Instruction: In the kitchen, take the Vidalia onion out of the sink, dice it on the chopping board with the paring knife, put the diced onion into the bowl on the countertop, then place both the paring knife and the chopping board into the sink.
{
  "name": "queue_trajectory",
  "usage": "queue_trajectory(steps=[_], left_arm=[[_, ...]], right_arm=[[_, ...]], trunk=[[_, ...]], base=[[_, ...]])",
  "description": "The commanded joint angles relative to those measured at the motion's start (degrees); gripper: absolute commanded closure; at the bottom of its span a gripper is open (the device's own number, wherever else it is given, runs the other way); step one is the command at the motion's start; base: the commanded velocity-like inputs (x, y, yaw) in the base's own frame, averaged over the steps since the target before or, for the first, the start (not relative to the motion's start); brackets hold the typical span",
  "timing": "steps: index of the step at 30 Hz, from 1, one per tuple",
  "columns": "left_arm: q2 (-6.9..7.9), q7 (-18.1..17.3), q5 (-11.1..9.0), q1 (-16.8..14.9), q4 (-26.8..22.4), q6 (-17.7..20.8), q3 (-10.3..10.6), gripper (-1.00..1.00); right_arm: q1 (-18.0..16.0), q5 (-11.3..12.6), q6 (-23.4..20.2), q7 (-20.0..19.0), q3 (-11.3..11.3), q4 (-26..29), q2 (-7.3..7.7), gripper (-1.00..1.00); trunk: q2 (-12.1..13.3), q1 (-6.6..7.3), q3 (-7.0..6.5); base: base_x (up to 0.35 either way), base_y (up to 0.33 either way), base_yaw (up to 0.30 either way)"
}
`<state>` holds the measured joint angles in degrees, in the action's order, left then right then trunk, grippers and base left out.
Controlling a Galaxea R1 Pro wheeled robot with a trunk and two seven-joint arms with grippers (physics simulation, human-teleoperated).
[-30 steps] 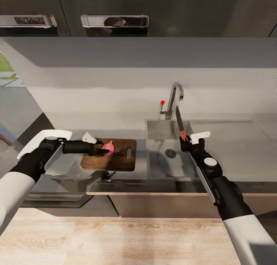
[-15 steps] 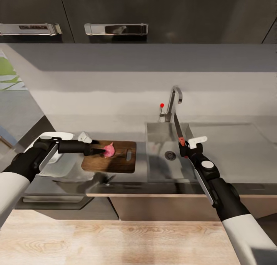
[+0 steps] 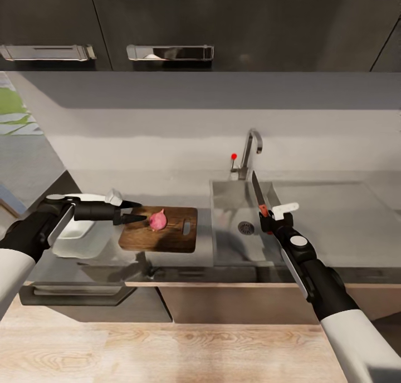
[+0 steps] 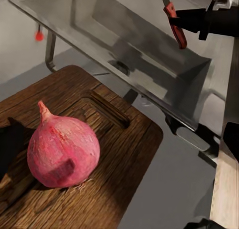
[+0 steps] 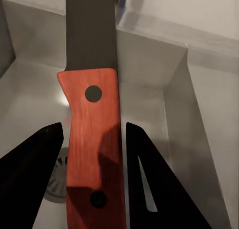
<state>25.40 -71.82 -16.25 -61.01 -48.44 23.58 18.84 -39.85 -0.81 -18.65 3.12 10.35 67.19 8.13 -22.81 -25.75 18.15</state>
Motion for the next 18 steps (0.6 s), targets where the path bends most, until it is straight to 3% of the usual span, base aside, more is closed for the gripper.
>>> queue_trajectory(steps=[1, 5, 9, 10, 11, 12, 13, 15, 18], left_arm=[[0.08, 0.02, -0.54, -0.08, 0.01, 0.60, 0.27, -1.00], [0.04, -0.05, -0.54, -0.08, 0.01, 0.63, 0.24, -1.00], [0.05, -0.05, -0.54, -0.08, 0.01, 0.67, 0.24, -1.00], [0.03, -0.03, -0.54, -0.08, 0.01, 0.67, 0.24, -1.00], [0.02, -0.04, -0.54, -0.08, 0.01, 0.67, 0.24, -1.00], [0.02, -0.05, -0.54, -0.08, 0.01, 0.67, 0.24, -1.00], [0.02, -0.06, -0.54, -0.08, 0.01, 0.67, 0.24, -1.00], [0.00, -0.06, -0.54, -0.08, 0.01, 0.67, 0.24, -1.00], [0.00, -0.05, -0.54, -0.08, 0.01, 0.67, 0.24, -1.00]], right_arm=[[-0.05, -0.08, -0.39, 0.34, 0.20, 0.08, 0.06, 1.00], [-0.05, -0.13, -0.46, 0.30, 0.23, 0.05, 0.07, 1.00], [-0.05, -1.75, -0.49, 0.33, 4.61, -0.36, 0.12, 1.00], [-0.05, -5.34, -0.42, 0.67, 6.93, -1.22, 0.13, 1.00], [-0.05, -6.50, -0.40, 0.83, 7.31, -1.37, 0.13, 1.00], [-0.05, -9.98, -0.37, 1.30, 8.09, -1.67, 0.13, 1.00], [-0.05, -11.06, -0.36, 1.43, 8.27, -1.73, 0.13, 1.00], [-0.05, -15.43, -0.40, 1.88, 8.80, -2.06, 0.14, 1.00], [-0.06, -17.37, -0.40, 1.96, 8.97, -2.20, 0.14, 1.00]], trunk=[[-0.11, -0.04, 0.01], [-0.11, -0.04, -0.26], [-0.11, -0.04, -0.30], [-0.11, -0.04, -0.30], [-0.11, -0.04, -0.30], [-0.11, -0.04, -0.30], [-0.11, -0.04, -0.30], [-0.11, -0.04, -0.30], [-0.11, -0.04, -0.30]], base=[[0.000, 0.000, 0.000], [0.000, 0.000, 0.000], [0.000, 0.192, 0.000], [0.000, 0.240, 0.000], [0.000, 0.252, 0.000], [0.000, 0.284, 0.000], [0.000, 0.291, 0.000], [0.000, 0.306, 0.000], [0.000, 0.316, 0.000]])
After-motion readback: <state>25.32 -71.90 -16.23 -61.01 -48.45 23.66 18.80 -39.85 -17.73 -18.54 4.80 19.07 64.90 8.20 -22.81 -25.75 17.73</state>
